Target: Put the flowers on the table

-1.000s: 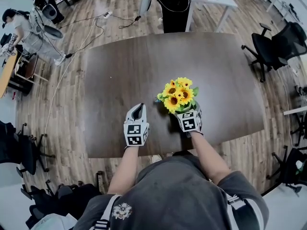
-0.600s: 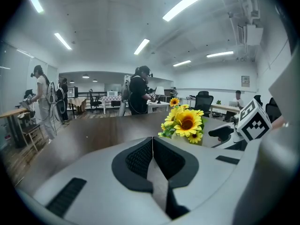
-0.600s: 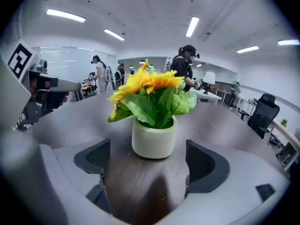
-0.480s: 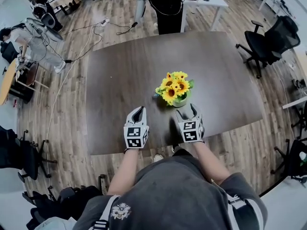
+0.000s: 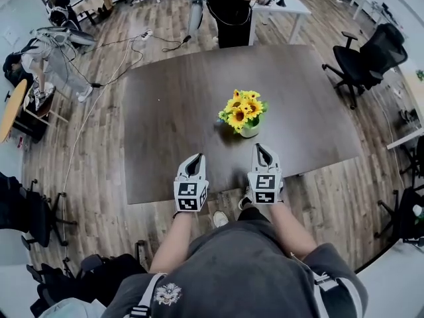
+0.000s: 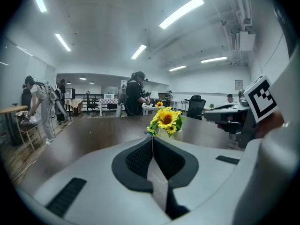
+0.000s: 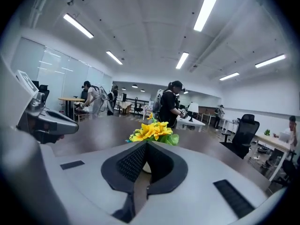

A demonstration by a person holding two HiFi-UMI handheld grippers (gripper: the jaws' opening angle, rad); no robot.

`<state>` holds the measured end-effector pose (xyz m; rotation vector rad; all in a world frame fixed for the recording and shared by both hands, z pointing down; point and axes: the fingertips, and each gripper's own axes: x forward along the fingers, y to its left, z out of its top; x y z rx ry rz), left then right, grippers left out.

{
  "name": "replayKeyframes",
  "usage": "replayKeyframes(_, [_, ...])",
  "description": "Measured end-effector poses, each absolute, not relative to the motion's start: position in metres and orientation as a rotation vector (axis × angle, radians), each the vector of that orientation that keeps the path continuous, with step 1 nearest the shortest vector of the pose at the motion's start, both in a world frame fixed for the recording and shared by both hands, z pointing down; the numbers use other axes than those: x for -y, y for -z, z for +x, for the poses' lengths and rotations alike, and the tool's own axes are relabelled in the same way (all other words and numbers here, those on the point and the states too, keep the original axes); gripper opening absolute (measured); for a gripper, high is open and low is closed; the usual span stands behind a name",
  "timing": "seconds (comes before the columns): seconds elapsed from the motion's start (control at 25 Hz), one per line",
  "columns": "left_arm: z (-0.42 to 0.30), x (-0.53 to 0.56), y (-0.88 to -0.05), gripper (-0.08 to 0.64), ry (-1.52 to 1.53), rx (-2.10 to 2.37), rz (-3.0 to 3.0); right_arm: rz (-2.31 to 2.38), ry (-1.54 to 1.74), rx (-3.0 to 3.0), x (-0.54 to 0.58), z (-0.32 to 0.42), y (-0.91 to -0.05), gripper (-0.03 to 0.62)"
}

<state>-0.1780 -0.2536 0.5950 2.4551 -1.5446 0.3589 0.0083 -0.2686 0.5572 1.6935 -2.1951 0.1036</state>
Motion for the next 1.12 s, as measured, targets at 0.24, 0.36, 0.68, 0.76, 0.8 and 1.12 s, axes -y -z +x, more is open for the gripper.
replayKeyframes(0.24, [-0.173, 0.231, -0.582, 0.009, -0.314, 1.530, 2.481, 1.721, -0.038, 2.251, 0.245, 0.002, -0.527, 0.023])
replayKeyframes(0.36, [-0.161, 0.226, -0.573, 0.008, -0.294, 1.533, 2.501, 1.716, -0.018, 2.272, 0.239, 0.007, -0.518, 0.023])
replayKeyframes(0.68, [-0.139, 0.223, -0.555, 0.009, -0.278, 1.581, 2.506, 1.678, 0.025, 2.353, 0.233, 0.018, -0.502, 0.023])
replayKeyframes(0.76, [-0.133, 0.221, -0.551, 0.008, -0.275, 1.599, 2.495, 1.666, 0.035, 2.369, 0.233, 0.023, -0.497, 0.023])
replayKeyframes(0.8, [-0.130, 0.220, -0.550, 0.009, -0.274, 1.608, 2.488, 1.659, 0.041, 2.375, 0.233, 0.027, -0.495, 0.023])
replayKeyframes(1.12, [-0.099, 0.207, -0.552, 0.008, -0.283, 1.646, 2.457, 1.629, 0.060, 2.437, 0.226, 0.063, -0.492, 0.023])
